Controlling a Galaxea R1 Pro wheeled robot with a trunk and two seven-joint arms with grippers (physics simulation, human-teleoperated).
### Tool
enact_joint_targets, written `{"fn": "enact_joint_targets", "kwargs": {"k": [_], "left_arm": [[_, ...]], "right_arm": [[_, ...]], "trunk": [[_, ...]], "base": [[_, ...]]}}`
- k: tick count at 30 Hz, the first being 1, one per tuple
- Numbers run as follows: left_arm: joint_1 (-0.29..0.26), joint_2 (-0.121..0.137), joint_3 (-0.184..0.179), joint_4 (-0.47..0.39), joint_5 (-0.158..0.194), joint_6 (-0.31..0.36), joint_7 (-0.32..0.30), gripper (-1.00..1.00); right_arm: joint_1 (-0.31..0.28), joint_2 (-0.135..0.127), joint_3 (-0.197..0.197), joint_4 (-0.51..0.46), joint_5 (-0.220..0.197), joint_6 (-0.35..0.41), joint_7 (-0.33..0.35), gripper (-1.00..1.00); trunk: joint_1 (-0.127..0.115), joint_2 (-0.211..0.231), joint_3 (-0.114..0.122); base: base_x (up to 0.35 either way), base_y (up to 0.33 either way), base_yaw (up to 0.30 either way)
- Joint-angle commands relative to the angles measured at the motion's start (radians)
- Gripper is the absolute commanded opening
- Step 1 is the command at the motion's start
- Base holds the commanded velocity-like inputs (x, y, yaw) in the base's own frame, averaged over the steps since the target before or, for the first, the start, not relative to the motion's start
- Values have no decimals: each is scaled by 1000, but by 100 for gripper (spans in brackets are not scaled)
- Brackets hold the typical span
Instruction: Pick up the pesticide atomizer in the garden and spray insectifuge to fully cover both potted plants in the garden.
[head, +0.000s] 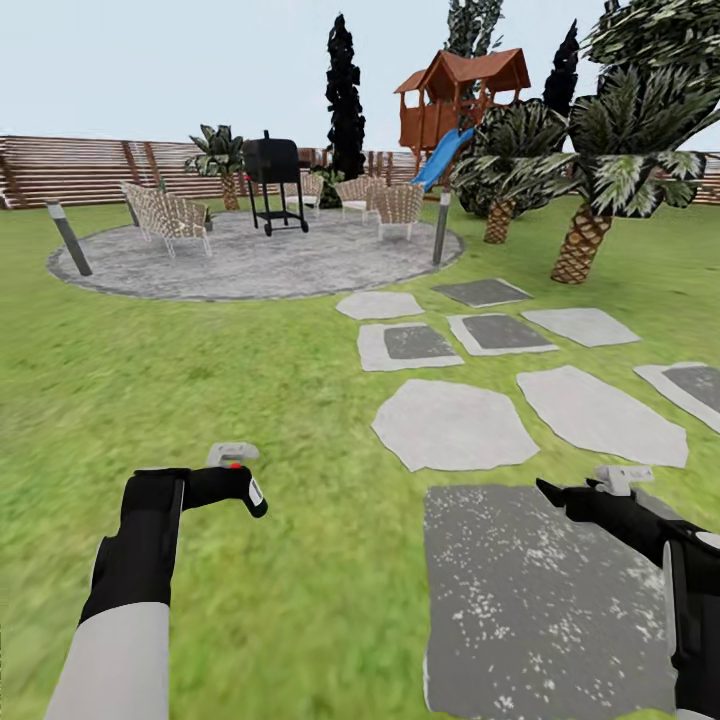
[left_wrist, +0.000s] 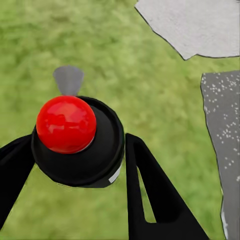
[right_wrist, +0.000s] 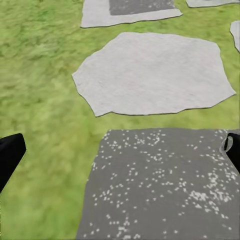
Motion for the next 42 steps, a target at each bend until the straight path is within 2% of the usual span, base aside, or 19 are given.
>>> {"fn": "enact_joint_targets", "kwargs": {"k": [1,42], "left_arm": [[-1,-1,3,-1,-9,3,-10,-100],[-1,-1,3,-1,-9,3,-10,-100]], "right_arm": [[-1,0,-2,-1,10,2,10,100],[0,0,-2,-1,10,2,10,100]], "trunk": [[0,0,0],[0,0,20]], "base": [[331,0,231],[332,0,234]]}}
